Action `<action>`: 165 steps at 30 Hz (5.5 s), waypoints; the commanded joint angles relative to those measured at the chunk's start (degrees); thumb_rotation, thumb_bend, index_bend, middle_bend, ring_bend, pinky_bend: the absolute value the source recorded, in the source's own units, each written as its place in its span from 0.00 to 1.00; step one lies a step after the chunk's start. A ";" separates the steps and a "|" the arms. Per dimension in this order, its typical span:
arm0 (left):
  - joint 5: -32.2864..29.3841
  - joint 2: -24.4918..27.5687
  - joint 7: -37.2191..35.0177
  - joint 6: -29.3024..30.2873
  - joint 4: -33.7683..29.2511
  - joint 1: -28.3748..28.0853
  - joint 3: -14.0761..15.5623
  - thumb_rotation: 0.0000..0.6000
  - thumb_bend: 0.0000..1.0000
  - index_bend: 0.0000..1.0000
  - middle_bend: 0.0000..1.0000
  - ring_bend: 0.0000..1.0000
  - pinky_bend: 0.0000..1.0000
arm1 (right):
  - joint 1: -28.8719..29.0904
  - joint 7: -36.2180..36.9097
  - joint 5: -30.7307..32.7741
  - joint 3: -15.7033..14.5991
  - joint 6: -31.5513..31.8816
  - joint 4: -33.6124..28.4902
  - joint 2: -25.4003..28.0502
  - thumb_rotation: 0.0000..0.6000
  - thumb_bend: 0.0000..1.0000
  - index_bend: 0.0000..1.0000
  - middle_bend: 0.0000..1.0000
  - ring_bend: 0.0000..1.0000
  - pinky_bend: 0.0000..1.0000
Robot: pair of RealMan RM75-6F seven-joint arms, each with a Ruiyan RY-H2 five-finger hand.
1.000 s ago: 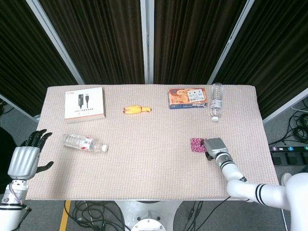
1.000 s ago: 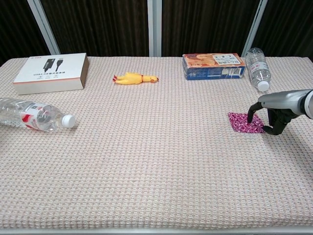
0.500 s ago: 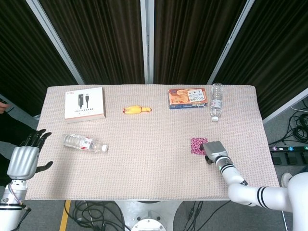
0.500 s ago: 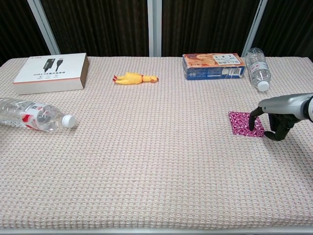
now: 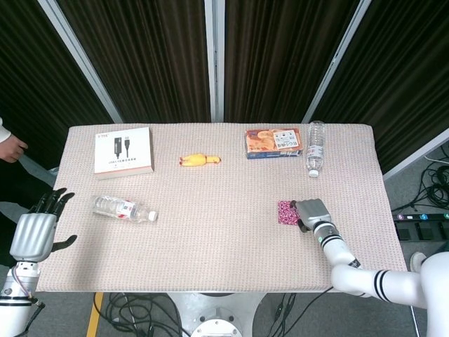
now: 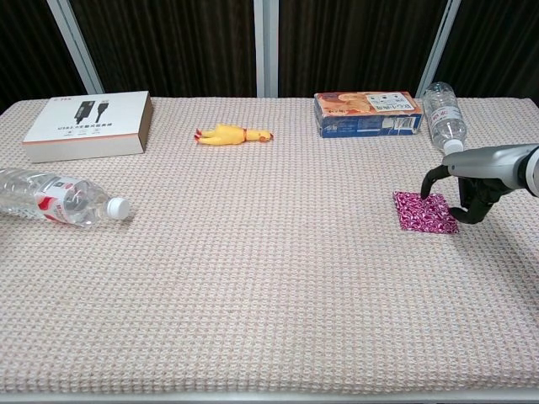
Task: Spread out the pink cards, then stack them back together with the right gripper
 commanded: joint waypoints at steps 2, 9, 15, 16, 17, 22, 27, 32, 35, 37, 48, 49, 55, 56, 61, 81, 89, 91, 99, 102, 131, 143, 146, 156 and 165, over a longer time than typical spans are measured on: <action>-0.03 -0.01 -0.05 -0.11 0.04 -0.07 -0.02 1.00 0.06 0.22 0.23 0.16 0.38 | 0.78 -0.69 2.01 0.27 -0.98 1.66 -0.79 1.00 0.47 0.20 1.00 1.00 0.97; -0.26 0.04 -0.22 -0.12 0.14 -0.04 -0.09 1.00 0.06 0.22 0.23 0.16 0.38 | 1.47 -1.57 3.91 -0.23 -1.96 2.60 -1.55 1.00 0.47 0.20 1.00 1.00 0.97; -0.24 0.04 -0.18 -0.15 0.12 -0.08 -0.07 1.00 0.06 0.22 0.23 0.16 0.38 | 1.62 -2.06 4.59 -0.76 -1.81 2.47 -1.75 1.00 0.47 0.20 1.00 1.00 0.97; -0.27 0.04 -0.16 -0.15 0.14 -0.06 -0.06 1.00 0.06 0.22 0.23 0.16 0.38 | 1.62 -2.10 4.65 -0.85 -1.78 2.37 -1.75 1.00 0.47 0.20 1.00 1.00 0.97; -0.29 0.04 -0.16 -0.18 0.15 -0.07 -0.06 1.00 0.06 0.22 0.23 0.16 0.38 | 1.62 -2.14 4.67 -0.91 -1.76 2.28 -1.74 1.00 0.47 0.20 1.00 1.00 0.97; -0.34 0.05 -0.23 -0.21 0.15 -0.09 -0.07 1.00 0.06 0.22 0.23 0.16 0.38 | 1.70 -2.40 4.95 -1.28 -1.63 1.73 -1.60 1.00 0.47 0.21 1.00 1.00 0.97; -0.30 0.06 -0.17 -0.25 0.08 -0.13 -0.05 1.00 0.06 0.22 0.23 0.16 0.38 | 1.62 -2.48 4.73 -1.52 -1.10 0.81 -1.31 1.00 0.47 0.22 1.00 1.00 0.97; -0.26 0.11 -0.17 -0.15 -0.03 -0.10 -0.06 1.00 0.06 0.22 0.23 0.16 0.38 | 1.51 -2.68 4.77 -1.91 -0.76 -0.03 -1.08 1.00 0.47 0.22 1.00 1.00 0.97; -0.29 0.14 -0.23 -0.10 -0.03 -0.07 -0.07 1.00 0.06 0.22 0.23 0.16 0.38 | 1.52 -2.81 4.82 -2.10 -0.67 -0.52 -0.98 1.00 0.47 0.22 1.00 1.00 0.97; -0.29 0.17 -0.24 -0.13 -0.05 -0.09 -0.07 1.00 0.06 0.22 0.23 0.16 0.38 | 1.54 -2.87 4.66 -2.15 -0.47 -1.03 -0.84 1.00 0.47 0.22 1.00 1.00 0.97; -0.89 0.62 -0.58 0.08 -0.23 0.08 -0.37 1.00 0.06 0.22 0.23 0.16 0.38 | 1.79 -3.44 4.05 -2.46 0.71 -4.58 0.07 1.00 0.47 0.24 1.00 1.00 0.97; -0.93 0.66 -0.65 0.11 -0.23 0.10 -0.41 1.00 0.06 0.22 0.23 0.16 0.38 | 1.79 -3.53 3.97 -2.56 0.89 -4.83 0.10 1.00 0.47 0.24 1.00 1.00 0.97; -0.91 0.75 -0.79 0.18 -0.22 0.13 -0.43 1.00 0.06 0.22 0.23 0.16 0.38 | 1.61 -3.82 3.53 -2.94 1.82 -5.84 0.12 1.00 0.47 0.24 1.00 1.00 0.97; -0.92 0.77 -0.79 0.19 -0.23 0.14 -0.42 1.00 0.06 0.22 0.23 0.16 0.38 | 1.61 -3.89 3.58 -3.02 1.85 -5.93 0.12 1.00 0.47 0.24 1.00 1.00 0.97; -1.06 0.82 -0.86 0.17 -0.25 0.14 -0.49 1.00 0.06 0.22 0.23 0.16 0.38 | 1.61 -4.18 3.74 -3.34 2.00 -6.39 0.16 1.00 0.47 0.25 1.00 1.00 0.97; -1.04 1.11 -1.32 0.60 -0.32 0.34 -0.65 1.00 0.06 0.22 0.23 0.16 0.38 | 1.65 -5.08 3.33 -3.88 3.44 -9.72 0.57 1.00 0.47 0.27 1.00 1.00 0.97; -1.02 1.29 -1.58 0.88 -0.43 0.47 -0.76 1.00 0.06 0.22 0.23 0.16 0.38 | 1.62 -5.31 3.10 -4.14 3.81 -10.60 0.63 1.00 0.47 0.29 1.00 1.00 0.97; -1.07 1.35 -1.68 0.88 -0.45 0.47 -0.80 1.00 0.06 0.22 0.23 0.16 0.38 | 1.64 -5.34 2.96 -4.13 3.90 -10.72 0.60 1.00 0.47 0.29 1.00 1.00 0.97; -1.06 1.50 -2.01 1.00 -0.43 0.54 -0.88 1.00 0.06 0.22 0.23 0.16 0.38 | 1.33 -4.84 2.04 -3.57 5.91 -12.74 2.79 1.00 0.47 0.30 1.00 1.00 0.97; -1.10 1.47 -2.00 0.89 -0.39 0.52 -0.86 1.00 0.06 0.22 0.23 0.16 0.38 | 1.07 -4.86 1.60 -3.64 7.08 -14.15 4.57 1.00 0.47 0.30 1.00 1.00 0.97; -1.36 1.26 -2.23 0.29 0.00 0.33 -0.78 1.00 0.06 0.22 0.23 0.16 0.38 | 0.61 -9.33 9.84 -2.16 7.06 -6.48 2.30 1.00 0.46 0.28 1.00 1.00 0.97; -1.59 1.38 -2.70 0.26 0.17 0.33 -0.93 1.00 0.06 0.22 0.23 0.16 0.38 | 1.02 -9.67 9.32 -0.22 6.23 -4.06 -0.93 1.00 0.46 0.23 1.00 1.00 0.97; -1.60 1.41 -2.76 0.25 0.18 0.33 -0.95 1.00 0.06 0.22 0.23 0.16 0.38 | 1.13 -9.85 9.42 0.02 6.20 -3.98 -1.21 1.00 0.46 0.23 1.00 1.00 0.97; -1.65 1.46 -3.01 0.25 0.28 0.34 -1.00 1.00 0.06 0.22 0.23 0.16 0.38 | 1.22 -11.15 10.06 -0.12 8.17 -5.98 0.52 1.00 0.46 0.29 1.00 1.00 0.97; -1.54 1.36 -2.81 0.23 0.28 0.31 -0.92 1.00 0.06 0.22 0.23 0.16 0.38 | 1.92 -14.28 13.95 -1.09 8.79 -7.13 1.49 1.00 0.46 0.36 1.00 1.00 0.97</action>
